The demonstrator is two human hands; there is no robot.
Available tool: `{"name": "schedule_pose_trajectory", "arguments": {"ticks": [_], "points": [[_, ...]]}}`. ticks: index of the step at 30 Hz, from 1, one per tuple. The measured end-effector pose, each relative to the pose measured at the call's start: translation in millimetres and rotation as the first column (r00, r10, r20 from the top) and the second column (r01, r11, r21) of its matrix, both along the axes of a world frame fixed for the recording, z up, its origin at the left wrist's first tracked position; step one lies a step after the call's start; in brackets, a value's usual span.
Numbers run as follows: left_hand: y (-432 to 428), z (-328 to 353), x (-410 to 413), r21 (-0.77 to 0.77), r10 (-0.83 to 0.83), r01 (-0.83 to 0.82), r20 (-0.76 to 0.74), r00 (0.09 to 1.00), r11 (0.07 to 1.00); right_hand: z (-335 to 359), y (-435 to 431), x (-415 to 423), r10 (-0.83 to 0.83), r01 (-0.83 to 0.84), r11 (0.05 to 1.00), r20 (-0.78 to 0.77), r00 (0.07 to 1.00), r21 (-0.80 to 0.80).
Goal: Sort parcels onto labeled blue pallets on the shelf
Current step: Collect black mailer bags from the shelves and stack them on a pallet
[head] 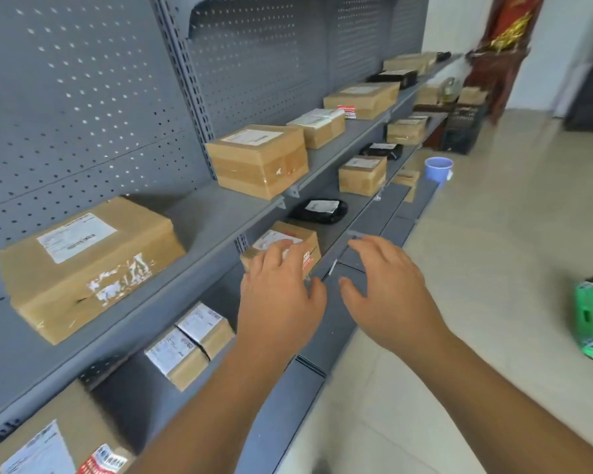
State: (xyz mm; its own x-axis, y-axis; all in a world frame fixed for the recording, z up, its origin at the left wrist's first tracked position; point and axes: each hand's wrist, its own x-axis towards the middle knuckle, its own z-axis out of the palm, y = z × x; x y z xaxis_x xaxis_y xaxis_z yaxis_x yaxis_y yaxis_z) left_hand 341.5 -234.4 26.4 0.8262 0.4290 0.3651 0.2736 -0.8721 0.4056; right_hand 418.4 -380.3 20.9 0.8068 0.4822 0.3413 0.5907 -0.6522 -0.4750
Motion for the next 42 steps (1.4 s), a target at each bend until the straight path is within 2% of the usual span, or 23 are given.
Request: {"name": "schedule_pose_trajectory", "arguments": {"ticks": [12,22,28,34,42], "points": [[24.9,-26.1,199.5,-0.033,-0.275,0.274,-0.009,0.962,0.961,-21.7,4.0,159.8,-0.240,0.232,0.968,-0.077,0.968,-0.091],[-0.6,-54.6,348.7,-0.058,-0.388,0.383,-0.140,0.911,0.922,-54.3,-29.7,288.9,-0.397,0.378,0.915,-0.152,0.905,-0.142],[-41.0,-66.6,445.8,-0.067,-0.390,0.384,-0.173,0.905,0.921,-68.5,-69.2,385.2,-0.383,0.359,0.920,-0.163,0.909,-0.157],[-74.0,-70.7,528.9,-0.117,-0.336,0.318,-0.202,0.920,0.941,-75.7,-100.0,476.6,-0.285,0.250,0.952,-0.211,0.935,-0.178],[-59.0,-90.3,607.7,-0.128,-0.226,0.198,-0.268,0.937,0.972,-91.8,-85.3,575.4,-0.186,0.139,0.970,-0.242,0.952,-0.197]]}}
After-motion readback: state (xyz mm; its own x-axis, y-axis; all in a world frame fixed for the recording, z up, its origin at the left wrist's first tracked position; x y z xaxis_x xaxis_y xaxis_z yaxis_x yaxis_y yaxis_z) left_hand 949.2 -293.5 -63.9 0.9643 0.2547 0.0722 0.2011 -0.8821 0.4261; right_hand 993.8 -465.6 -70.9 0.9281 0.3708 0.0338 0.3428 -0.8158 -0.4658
